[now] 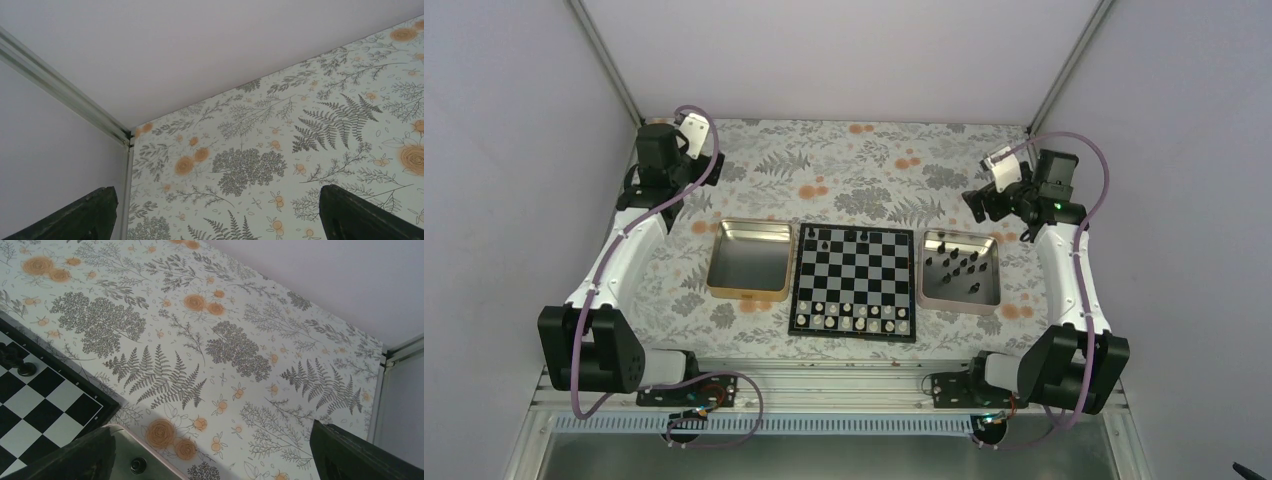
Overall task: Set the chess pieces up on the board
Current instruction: Pick up the chess piece from the storage box.
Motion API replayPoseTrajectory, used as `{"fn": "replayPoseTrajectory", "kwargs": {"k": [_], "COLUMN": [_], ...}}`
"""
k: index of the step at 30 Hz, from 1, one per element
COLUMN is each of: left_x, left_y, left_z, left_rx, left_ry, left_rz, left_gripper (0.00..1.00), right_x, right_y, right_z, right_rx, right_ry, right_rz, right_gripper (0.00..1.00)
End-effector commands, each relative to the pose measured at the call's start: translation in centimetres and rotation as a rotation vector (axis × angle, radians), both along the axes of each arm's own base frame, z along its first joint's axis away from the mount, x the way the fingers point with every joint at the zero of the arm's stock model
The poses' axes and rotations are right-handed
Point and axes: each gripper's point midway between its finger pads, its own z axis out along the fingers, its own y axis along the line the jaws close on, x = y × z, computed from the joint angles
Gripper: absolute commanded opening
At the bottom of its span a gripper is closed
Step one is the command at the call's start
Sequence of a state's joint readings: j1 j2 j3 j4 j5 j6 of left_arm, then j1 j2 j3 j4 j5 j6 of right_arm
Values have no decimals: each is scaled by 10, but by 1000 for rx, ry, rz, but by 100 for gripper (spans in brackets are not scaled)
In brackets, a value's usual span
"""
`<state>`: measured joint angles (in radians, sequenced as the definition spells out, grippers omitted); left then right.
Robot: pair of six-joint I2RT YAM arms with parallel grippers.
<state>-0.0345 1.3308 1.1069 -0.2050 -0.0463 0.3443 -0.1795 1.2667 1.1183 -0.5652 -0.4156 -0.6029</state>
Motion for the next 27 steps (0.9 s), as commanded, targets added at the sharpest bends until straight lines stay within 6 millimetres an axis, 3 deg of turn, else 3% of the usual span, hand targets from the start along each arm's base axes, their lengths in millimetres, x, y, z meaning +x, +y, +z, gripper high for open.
{"fn": "replayPoseTrajectory", "kwargs": {"k": [1,9,11,13,15,22,24,27], "left_x": [0,-1,0,1,3,7,7,8], "left_y": [-1,2,1,0,-1,8,9,9], "left_z": [5,8,5,3,0,-7,-10,-14], "left_rx": [-7,7,7,7,6,34,39,41], "left_ry": [-20,-31,-27,-24,-18,-8,-5,0], "left_rz": [-13,-4,-7,-15,-18,23,28,31], "left_gripper": [100,100,100,100,100,100,100,100], "right_x": [-5,-8,-14,-25,-33,-38,-38,-41], "right_y": [3,5,14,37,50,61,59,60], "right_z": [0,-10,-25,-44,-61,-103,-117,-131], "right_rx": [2,-6,-29,-56,-79,-97,-122,-149], "right_ry": [12,57,113,201,273,456,495,503], "right_rz": [33,61,117,209,272,372,374,385], "right_gripper": [100,100,100,100,92,39,34,34]}}
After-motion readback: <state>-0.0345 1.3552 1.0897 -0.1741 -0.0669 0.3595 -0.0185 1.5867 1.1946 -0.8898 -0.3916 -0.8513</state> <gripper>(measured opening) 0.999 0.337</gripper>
